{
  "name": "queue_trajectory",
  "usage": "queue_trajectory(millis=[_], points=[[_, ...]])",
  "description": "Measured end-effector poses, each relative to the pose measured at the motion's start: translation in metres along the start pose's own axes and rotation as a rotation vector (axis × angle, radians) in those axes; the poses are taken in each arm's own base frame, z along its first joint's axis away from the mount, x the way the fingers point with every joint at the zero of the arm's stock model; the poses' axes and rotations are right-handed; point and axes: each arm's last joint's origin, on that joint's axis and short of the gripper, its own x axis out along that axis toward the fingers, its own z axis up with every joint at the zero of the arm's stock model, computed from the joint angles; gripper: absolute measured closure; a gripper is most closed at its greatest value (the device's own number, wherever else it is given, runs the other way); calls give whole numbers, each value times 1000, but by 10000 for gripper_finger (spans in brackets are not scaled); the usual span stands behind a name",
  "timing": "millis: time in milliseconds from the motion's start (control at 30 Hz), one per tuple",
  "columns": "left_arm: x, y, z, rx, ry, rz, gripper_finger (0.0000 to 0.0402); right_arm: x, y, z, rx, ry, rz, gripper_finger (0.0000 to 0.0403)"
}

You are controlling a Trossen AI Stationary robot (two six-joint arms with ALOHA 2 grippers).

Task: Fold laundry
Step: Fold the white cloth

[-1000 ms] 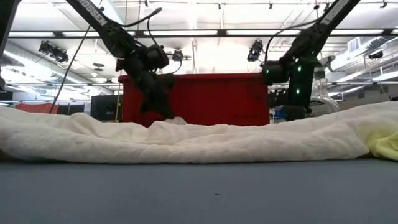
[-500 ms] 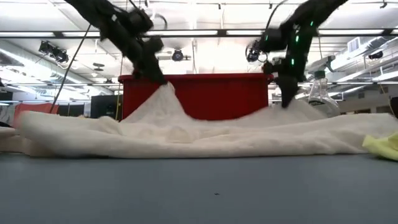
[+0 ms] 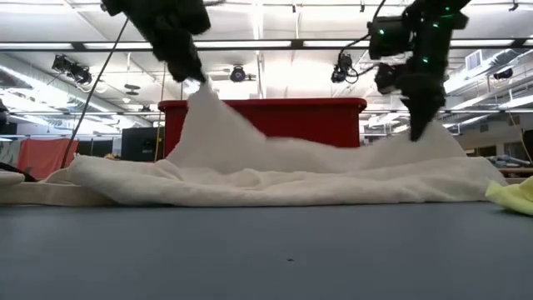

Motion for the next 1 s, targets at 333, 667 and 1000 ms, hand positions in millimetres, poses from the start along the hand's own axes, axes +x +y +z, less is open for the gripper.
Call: queue_trajectory(millis=[333, 667, 1000], points=[[65, -31, -13, -171, 286, 13, 401, 47, 19, -39, 74, 133, 51, 293], [80, -36, -36, -340, 558, 72, 391, 33, 25, -39, 133, 102, 139, 241], [35, -22, -18, -598, 292, 113, 358, 0, 6, -27, 255, -90, 59, 244]])
